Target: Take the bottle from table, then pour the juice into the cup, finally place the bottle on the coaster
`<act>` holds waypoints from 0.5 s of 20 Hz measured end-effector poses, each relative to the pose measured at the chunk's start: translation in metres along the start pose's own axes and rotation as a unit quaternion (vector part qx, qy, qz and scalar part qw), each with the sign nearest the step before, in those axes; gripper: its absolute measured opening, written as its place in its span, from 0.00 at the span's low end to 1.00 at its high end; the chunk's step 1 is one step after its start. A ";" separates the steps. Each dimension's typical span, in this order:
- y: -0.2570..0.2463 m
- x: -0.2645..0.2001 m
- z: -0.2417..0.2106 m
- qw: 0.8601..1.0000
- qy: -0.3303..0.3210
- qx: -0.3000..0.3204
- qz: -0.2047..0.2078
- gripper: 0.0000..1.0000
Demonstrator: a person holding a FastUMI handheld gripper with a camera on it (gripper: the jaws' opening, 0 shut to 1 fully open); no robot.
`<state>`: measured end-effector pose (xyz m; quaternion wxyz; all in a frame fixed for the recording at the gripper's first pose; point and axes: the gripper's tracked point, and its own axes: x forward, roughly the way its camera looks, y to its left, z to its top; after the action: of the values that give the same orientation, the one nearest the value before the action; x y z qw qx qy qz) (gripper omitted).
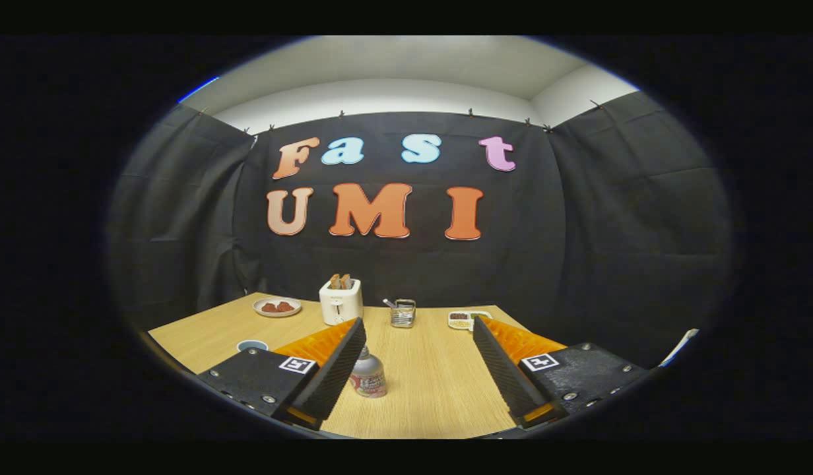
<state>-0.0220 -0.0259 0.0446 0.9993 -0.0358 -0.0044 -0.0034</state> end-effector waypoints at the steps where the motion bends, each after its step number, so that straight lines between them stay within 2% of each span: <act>1: 0.004 0.003 -0.002 1.000 0.000 0.001 0.002 0.97; 10: 0.059 0.041 -0.057 0.999 0.029 0.025 0.039 0.97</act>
<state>0.0201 0.0287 -0.0162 0.9990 -0.0112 0.0258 0.0348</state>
